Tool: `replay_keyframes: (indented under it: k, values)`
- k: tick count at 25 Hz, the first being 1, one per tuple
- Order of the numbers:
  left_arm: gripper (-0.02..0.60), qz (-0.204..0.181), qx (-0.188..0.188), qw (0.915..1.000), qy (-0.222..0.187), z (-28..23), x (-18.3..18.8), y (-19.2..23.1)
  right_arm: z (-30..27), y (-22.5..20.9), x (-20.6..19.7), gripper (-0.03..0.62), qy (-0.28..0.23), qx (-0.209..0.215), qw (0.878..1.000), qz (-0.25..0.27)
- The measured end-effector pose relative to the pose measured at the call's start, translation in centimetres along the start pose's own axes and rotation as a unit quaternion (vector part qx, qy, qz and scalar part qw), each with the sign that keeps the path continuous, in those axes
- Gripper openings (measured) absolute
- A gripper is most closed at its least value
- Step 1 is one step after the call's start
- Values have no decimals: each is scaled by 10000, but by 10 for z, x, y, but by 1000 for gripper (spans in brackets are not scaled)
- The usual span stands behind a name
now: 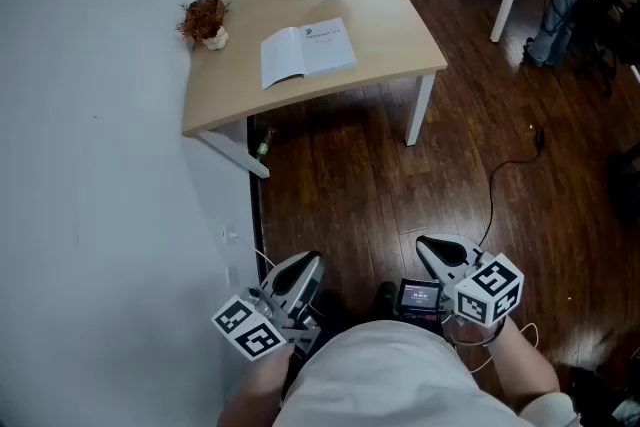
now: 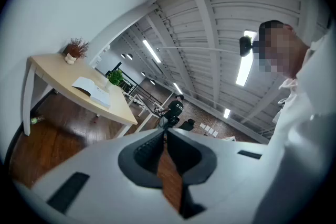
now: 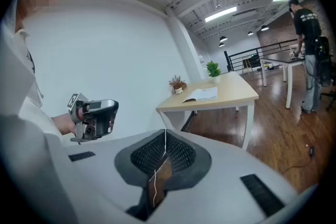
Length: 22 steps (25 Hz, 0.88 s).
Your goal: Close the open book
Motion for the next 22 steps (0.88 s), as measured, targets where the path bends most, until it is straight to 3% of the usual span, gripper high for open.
replay_keyframes:
  k: [7, 13, 22]
  values:
    - [-2, 27, 55, 10000, -15, -4, 2, 10, -19, -10, 6, 3, 38, 34, 10000, -8]
    - [-1, 106, 50, 9999, -89, -4, 21, 44, -58, -5, 23, 3, 131, 37, 9996, 246]
    - [0, 84, -278, 9996, 50, -15, 87, 130, -151, -2, 71, 3, 87, -259, 9994, 202]
Point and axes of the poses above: the fingertips, and each gripper's own axes: z backward along the fingers, y to its left, x out of its top, the point moved 1 cm from there along z, backward along the fingers, and after that the axes turned 2 degrees about x, right-handed, at the moved point
